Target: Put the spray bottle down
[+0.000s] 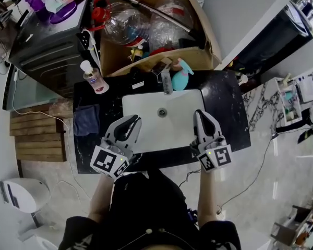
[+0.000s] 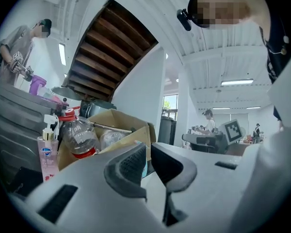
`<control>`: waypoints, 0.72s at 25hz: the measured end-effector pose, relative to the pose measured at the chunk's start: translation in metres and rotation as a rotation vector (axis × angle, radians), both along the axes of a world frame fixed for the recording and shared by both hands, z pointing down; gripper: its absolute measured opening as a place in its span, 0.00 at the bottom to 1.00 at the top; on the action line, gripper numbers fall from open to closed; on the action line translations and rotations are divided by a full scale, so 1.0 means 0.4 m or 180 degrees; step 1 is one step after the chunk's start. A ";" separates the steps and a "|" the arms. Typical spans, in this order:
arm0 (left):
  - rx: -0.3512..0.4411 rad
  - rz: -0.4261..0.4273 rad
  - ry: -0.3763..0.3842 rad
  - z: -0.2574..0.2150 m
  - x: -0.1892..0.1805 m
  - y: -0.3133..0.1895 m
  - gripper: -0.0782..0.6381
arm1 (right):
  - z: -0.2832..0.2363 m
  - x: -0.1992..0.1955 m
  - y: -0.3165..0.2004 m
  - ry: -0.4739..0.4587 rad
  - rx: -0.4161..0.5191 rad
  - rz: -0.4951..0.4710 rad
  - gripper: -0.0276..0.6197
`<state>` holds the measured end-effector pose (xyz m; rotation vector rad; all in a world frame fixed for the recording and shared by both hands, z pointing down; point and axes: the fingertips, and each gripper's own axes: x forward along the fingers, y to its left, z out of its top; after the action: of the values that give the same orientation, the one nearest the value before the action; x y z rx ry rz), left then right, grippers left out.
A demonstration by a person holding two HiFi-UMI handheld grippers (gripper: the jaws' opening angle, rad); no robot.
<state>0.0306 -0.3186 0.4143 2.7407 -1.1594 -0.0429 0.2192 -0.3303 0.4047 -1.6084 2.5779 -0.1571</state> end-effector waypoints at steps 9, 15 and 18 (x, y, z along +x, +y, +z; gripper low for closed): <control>0.0149 0.0055 0.0163 -0.064 -0.012 0.061 0.13 | -0.035 -0.037 0.141 -0.0143 -0.0193 0.0384 0.05; 0.0235 0.0082 0.0187 -0.088 -0.007 0.100 0.13 | -0.031 -0.051 0.196 -0.0183 -0.0319 0.0541 0.05; 0.0252 0.0079 0.0196 -0.089 -0.009 0.112 0.13 | -0.021 -0.058 0.215 -0.0125 -0.0383 0.0590 0.05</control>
<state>0.0268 -0.2739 0.3788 2.8003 -1.1308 -0.1727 0.1961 -0.2444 0.3961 -1.8549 2.4161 -0.3307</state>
